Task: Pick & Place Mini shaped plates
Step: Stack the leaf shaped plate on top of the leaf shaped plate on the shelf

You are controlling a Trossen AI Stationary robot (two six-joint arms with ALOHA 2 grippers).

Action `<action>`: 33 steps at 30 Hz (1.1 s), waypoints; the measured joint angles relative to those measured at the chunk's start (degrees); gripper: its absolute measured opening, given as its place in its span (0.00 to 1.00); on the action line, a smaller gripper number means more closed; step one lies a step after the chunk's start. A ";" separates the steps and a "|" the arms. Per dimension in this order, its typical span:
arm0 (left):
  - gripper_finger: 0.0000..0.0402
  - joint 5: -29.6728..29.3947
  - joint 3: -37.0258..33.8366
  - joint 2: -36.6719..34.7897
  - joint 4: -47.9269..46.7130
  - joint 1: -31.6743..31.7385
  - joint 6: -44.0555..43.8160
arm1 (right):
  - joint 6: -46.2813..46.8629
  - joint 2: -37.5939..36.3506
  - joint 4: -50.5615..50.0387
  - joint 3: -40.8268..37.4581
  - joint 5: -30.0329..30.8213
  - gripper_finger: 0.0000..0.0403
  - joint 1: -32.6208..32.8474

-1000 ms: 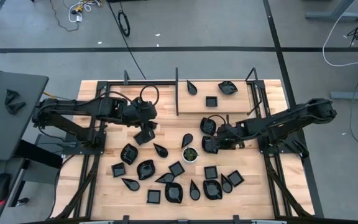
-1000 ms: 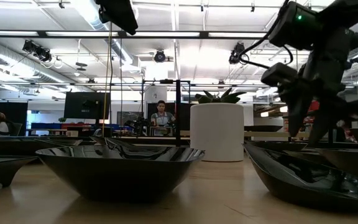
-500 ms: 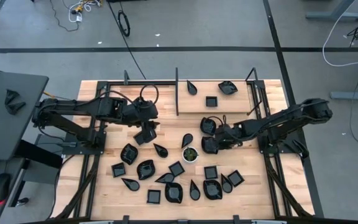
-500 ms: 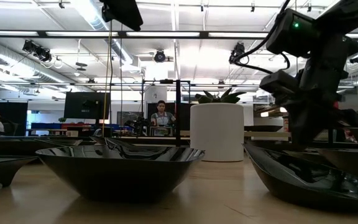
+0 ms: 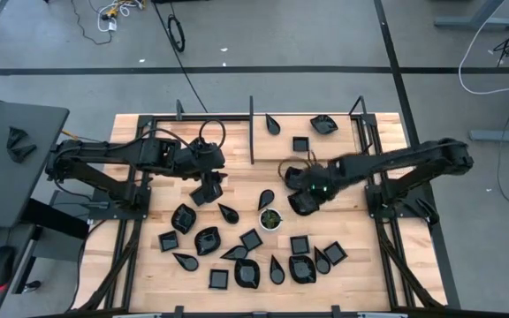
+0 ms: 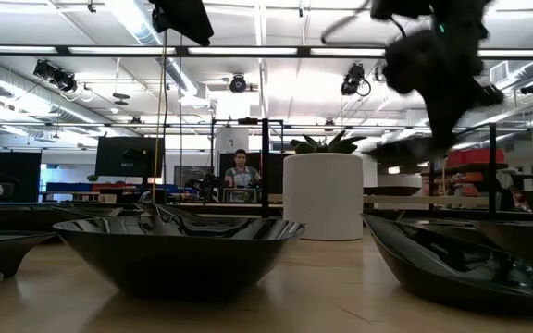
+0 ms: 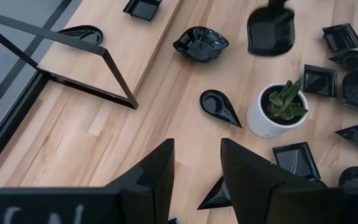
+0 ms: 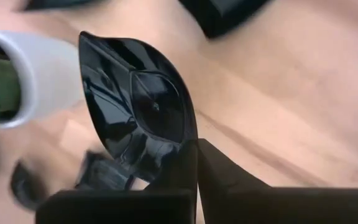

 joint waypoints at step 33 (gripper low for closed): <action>0.34 -1.95 0.00 0.00 8.50 7.69 -1.92 | -67.75 29.56 -23.19 38.51 9.53 0.00 -58.20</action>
